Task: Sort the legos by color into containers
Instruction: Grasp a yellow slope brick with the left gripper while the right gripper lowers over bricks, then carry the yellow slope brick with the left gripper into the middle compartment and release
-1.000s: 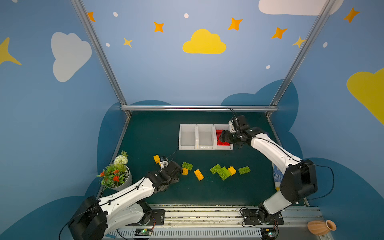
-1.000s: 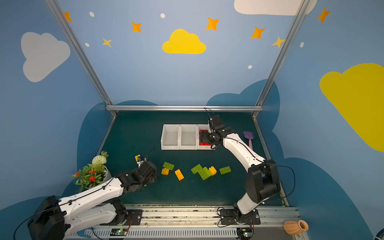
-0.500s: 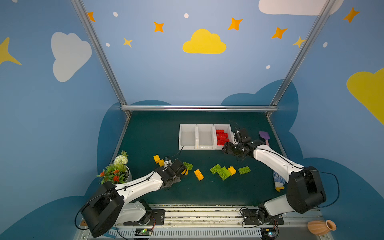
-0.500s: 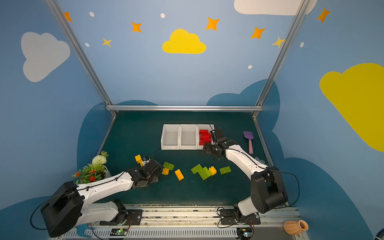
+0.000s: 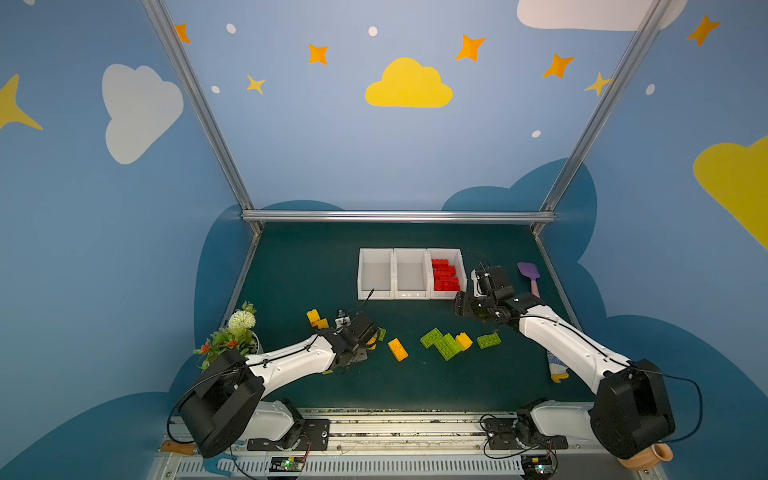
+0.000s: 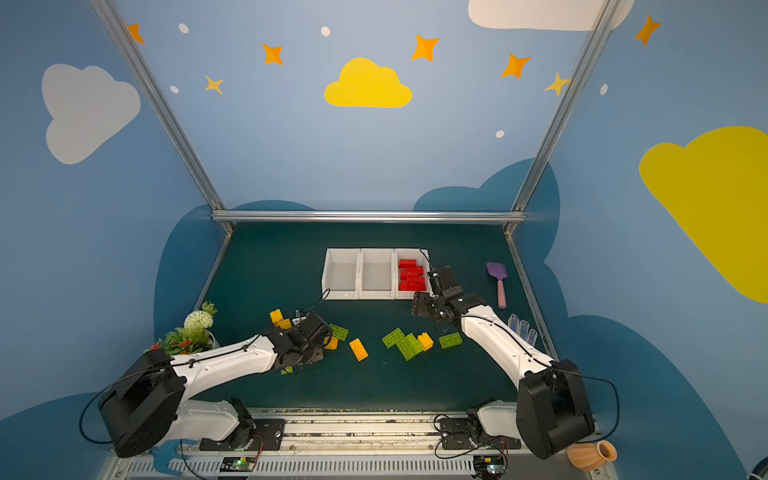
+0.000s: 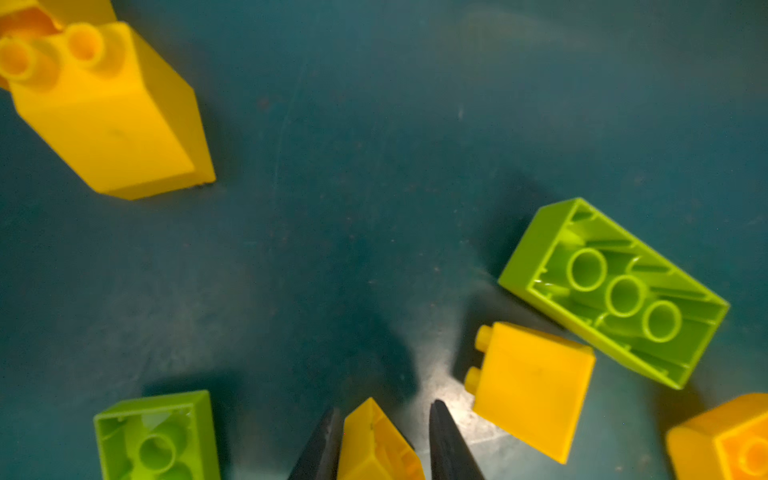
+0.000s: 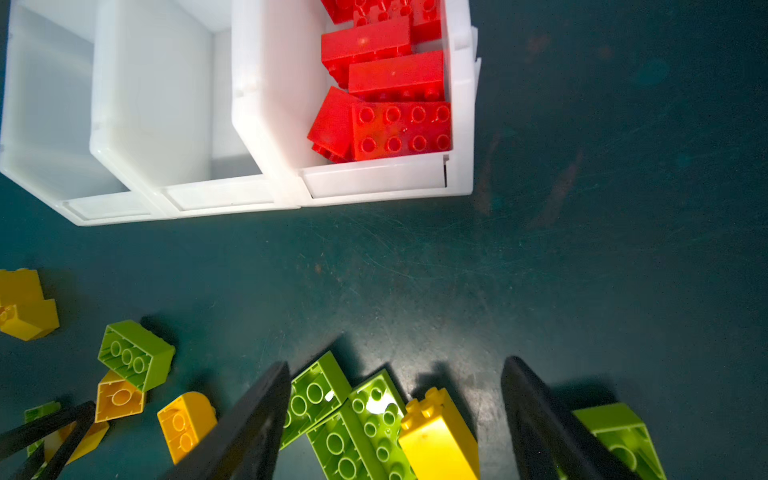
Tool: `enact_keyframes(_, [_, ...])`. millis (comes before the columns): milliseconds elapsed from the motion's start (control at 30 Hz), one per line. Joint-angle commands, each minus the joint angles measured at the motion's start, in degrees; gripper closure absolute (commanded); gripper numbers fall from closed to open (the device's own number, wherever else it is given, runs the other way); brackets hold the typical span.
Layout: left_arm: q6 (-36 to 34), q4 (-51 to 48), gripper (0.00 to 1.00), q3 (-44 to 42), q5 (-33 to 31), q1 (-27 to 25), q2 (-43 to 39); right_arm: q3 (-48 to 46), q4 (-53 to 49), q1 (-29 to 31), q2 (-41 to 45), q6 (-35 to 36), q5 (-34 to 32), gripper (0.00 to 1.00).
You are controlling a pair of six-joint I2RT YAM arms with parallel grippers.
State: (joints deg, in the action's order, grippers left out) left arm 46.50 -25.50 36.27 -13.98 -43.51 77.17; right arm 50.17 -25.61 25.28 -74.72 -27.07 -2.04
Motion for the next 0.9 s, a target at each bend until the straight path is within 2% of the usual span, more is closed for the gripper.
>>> enact_keyframes(0, [-1.3,-2.7,0.71,2.0,-0.2,0.3,-0.9,-1.3,-0.2,0.1,1.9,1.0,-1.6,0.22])
enact_keyframes(233, [-3.8,-5.8,0.71,7.1,-0.4,0.3,-3.3,-4.3,1.6,0.2,4.7,1.0,0.7,0.22])
enact_keyframes(467, [-7.0,-6.4,0.71,15.0,0.4,2.4,-1.9,-6.4,3.0,0.2,5.9,1.6,1.5,0.22])
enact_keyframes(633, [-8.7,-5.0,0.71,21.5,1.9,3.9,2.7,-8.3,4.2,0.3,6.6,1.1,3.5,0.22])
enact_keyframes(867, [-11.1,-4.6,0.71,33.6,4.4,5.1,13.6,-11.3,6.3,0.8,9.4,0.5,5.6,0.22])
